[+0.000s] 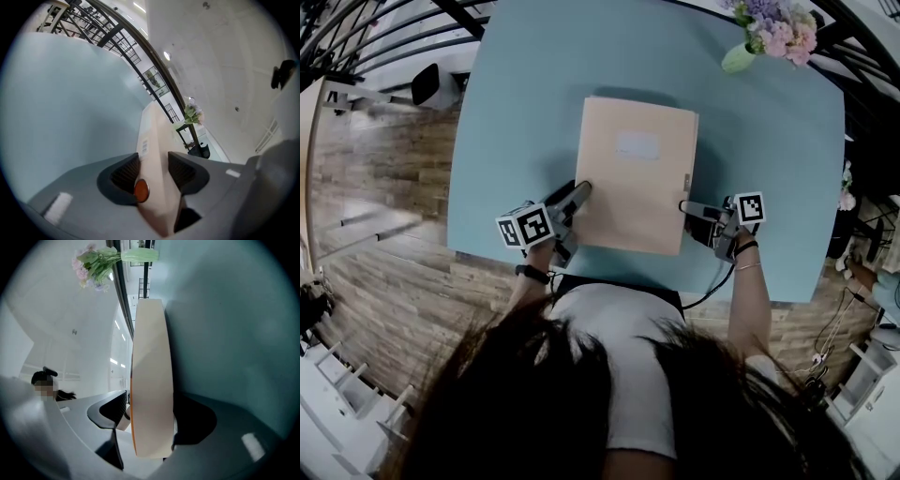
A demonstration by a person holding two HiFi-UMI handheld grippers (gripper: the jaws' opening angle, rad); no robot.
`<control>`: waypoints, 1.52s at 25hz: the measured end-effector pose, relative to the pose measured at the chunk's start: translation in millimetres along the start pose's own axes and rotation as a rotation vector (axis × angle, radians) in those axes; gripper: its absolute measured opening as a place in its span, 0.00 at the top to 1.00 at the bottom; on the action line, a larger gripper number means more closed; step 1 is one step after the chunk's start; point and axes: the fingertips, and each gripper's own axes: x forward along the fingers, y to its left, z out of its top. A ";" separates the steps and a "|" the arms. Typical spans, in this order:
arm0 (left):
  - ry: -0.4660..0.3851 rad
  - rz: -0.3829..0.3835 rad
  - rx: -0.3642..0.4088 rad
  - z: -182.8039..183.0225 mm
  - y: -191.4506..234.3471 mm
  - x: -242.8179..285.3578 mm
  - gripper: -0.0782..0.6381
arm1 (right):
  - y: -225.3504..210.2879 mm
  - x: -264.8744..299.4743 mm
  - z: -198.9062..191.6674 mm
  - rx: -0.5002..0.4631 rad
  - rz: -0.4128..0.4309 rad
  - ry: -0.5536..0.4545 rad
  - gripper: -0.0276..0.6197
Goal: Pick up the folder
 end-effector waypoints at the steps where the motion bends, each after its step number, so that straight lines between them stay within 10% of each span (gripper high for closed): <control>1: 0.005 -0.010 -0.009 -0.5 -1.3 0.4 0.54 | 0.5 1.4 -0.1 0.002 0.016 -0.003 0.48; 26: -0.009 -0.123 -0.085 -4.3 -18.3 6.9 0.52 | 14.5 52.1 -14.8 -0.104 0.018 0.018 0.50; 38: -0.041 -0.094 0.000 8.2 -25.5 0.8 0.53 | 28.5 49.1 -18.3 -0.150 0.003 -0.017 0.50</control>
